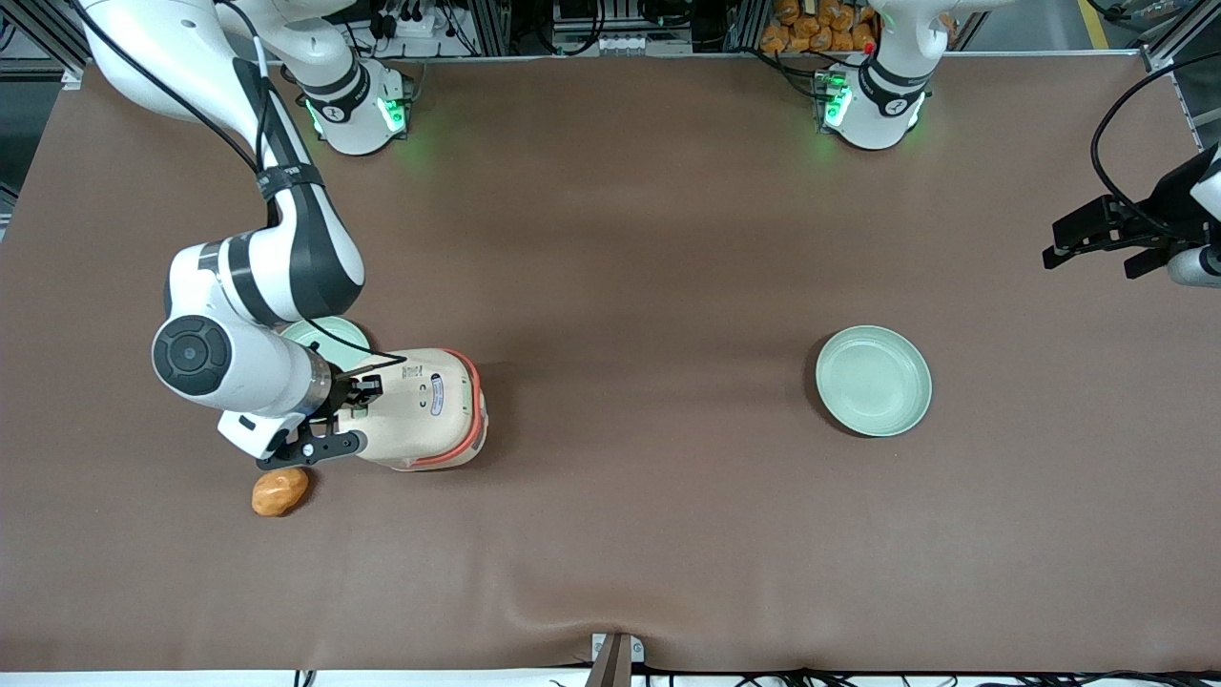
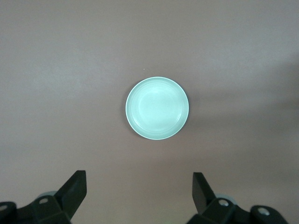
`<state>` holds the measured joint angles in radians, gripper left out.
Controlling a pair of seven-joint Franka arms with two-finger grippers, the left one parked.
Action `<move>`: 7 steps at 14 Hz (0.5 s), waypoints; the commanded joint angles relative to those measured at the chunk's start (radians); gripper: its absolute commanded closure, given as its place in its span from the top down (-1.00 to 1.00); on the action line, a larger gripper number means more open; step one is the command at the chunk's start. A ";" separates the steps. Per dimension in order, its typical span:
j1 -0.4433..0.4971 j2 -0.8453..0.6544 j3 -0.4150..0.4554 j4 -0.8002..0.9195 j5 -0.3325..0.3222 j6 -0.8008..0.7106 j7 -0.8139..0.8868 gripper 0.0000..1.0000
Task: Press rice cooker button with right arm
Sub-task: 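Press the green button on the rice cooker with the right gripper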
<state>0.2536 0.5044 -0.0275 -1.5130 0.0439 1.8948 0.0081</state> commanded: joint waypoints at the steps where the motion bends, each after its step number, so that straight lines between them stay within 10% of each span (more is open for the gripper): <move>1: -0.013 0.000 0.003 -0.013 0.008 0.047 -0.019 -0.98; 7: -0.016 -0.015 0.003 0.065 0.010 -0.070 -0.019 -0.53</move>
<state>0.2516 0.4995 -0.0324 -1.4757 0.0438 1.8838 0.0072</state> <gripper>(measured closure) 0.767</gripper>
